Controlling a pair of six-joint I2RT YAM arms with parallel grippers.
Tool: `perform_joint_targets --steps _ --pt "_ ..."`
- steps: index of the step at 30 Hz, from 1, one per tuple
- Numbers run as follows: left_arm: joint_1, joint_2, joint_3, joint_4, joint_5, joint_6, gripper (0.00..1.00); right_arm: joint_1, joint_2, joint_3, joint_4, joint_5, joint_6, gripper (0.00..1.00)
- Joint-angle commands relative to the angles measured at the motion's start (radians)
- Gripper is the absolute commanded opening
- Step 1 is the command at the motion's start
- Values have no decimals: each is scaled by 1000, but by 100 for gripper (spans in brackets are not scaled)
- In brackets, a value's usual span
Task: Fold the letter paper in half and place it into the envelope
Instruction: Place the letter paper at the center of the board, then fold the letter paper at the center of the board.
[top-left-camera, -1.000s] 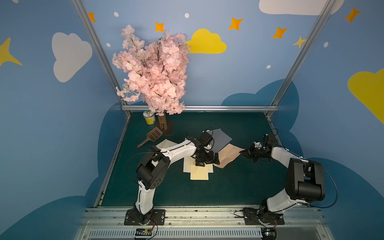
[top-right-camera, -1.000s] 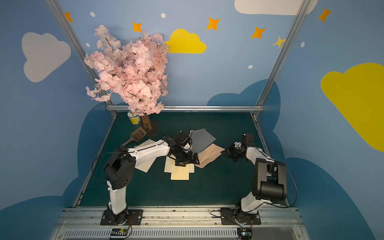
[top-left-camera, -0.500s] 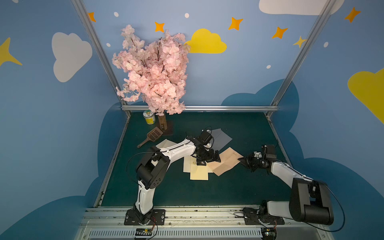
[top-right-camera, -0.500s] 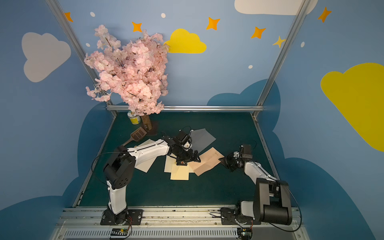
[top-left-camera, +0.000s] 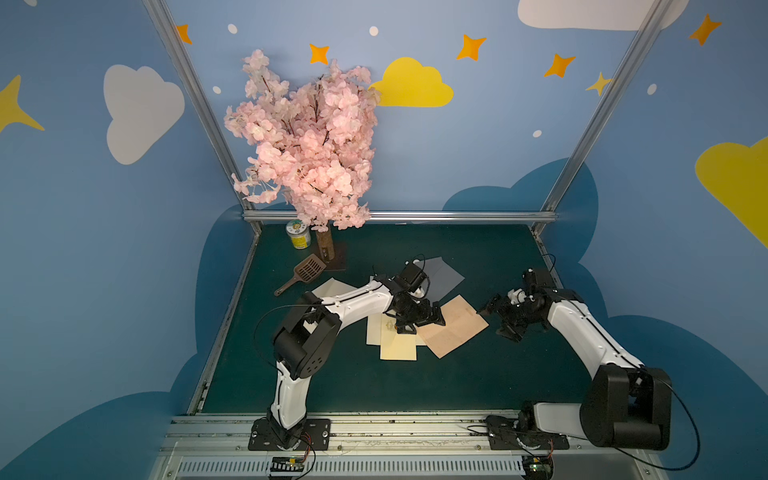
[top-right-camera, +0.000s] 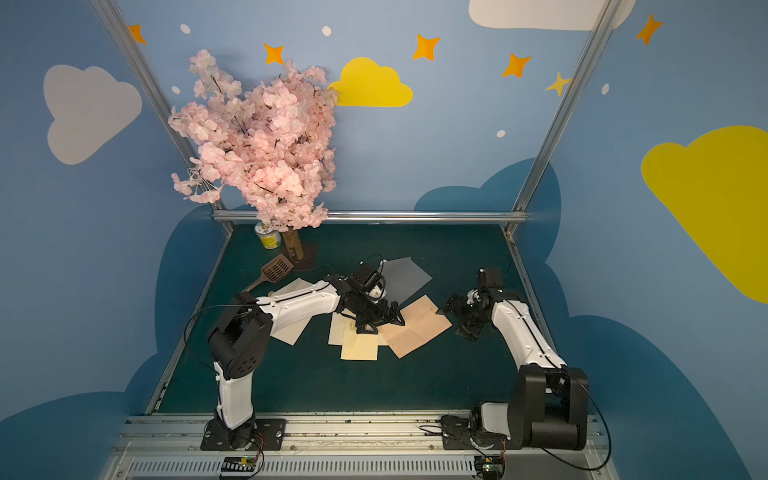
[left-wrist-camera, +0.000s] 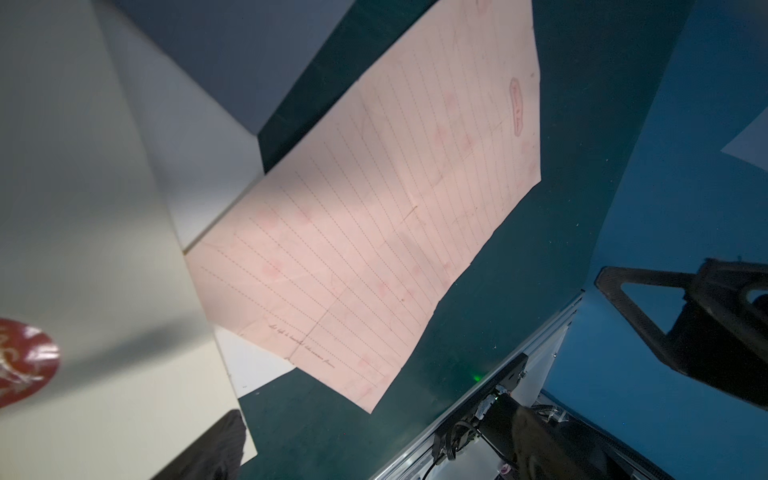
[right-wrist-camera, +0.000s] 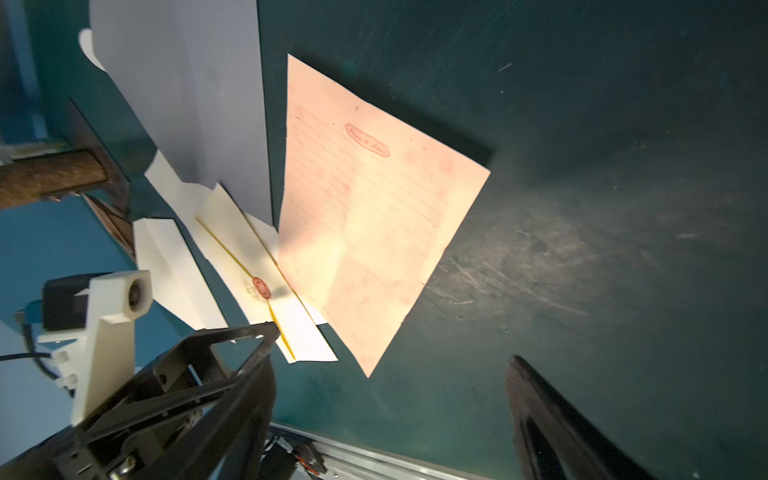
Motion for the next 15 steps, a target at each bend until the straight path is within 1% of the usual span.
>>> perform_joint_targets --steps 1,3,7,10,15 --pt "-35 12 -25 33 21 -77 100 11 34 57 -90 60 -103 87" --pt "-54 10 -54 73 21 -146 99 12 59 83 -86 63 -112 87" --pt "-86 -16 -135 147 -15 -277 97 14 104 120 -79 66 -121 87" --pt "-97 -43 -218 244 -47 -387 92 15 118 133 -76 66 -125 87" --pt "-113 -49 -301 393 -96 -513 86 16 120 138 -74 65 -134 87"
